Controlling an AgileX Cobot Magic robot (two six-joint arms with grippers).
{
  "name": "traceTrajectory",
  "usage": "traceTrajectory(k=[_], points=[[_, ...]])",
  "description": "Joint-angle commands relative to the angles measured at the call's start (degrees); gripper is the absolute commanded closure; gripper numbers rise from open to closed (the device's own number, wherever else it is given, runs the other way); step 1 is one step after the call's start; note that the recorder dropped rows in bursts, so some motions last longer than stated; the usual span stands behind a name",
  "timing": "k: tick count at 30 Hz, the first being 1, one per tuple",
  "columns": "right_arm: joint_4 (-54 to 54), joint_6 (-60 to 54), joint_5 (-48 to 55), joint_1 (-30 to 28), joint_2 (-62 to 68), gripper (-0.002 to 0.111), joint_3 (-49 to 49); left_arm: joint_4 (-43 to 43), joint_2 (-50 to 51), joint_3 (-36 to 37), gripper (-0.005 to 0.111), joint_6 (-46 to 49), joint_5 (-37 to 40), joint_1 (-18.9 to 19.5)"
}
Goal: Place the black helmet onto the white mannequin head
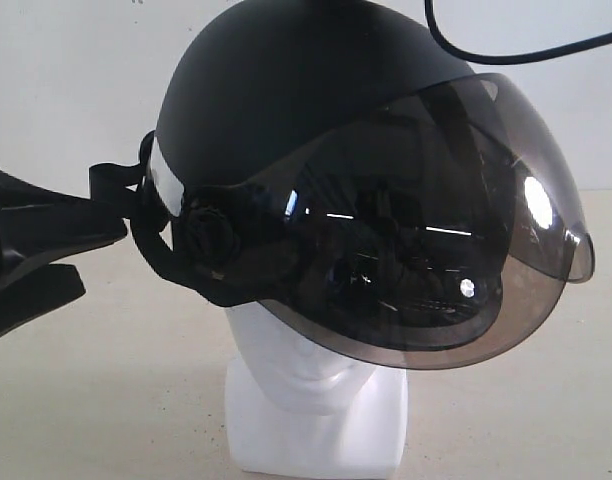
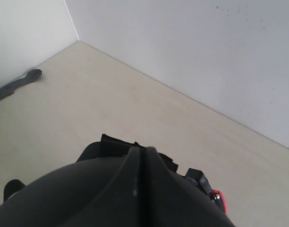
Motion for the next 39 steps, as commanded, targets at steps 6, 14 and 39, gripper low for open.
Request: traceTrajectory(k=[6,14,39], points=[[-3.83,-1.23,13.8,0.6,1.97,0.108,2.29,-9.2,5.44,0.16,0.054,4.87,-1.33,0.16],[-3.83,-1.21,14.17,0.6,1.97,0.108,2.29,-24.99,9.16,0.16,0.069,22.05,-1.71,0.16],[-3.71,0.18,16.39,0.6,1.97,0.108,2.29,-46.63,15.81,-2.12,0.102,56.13,-0.93,0.16]])
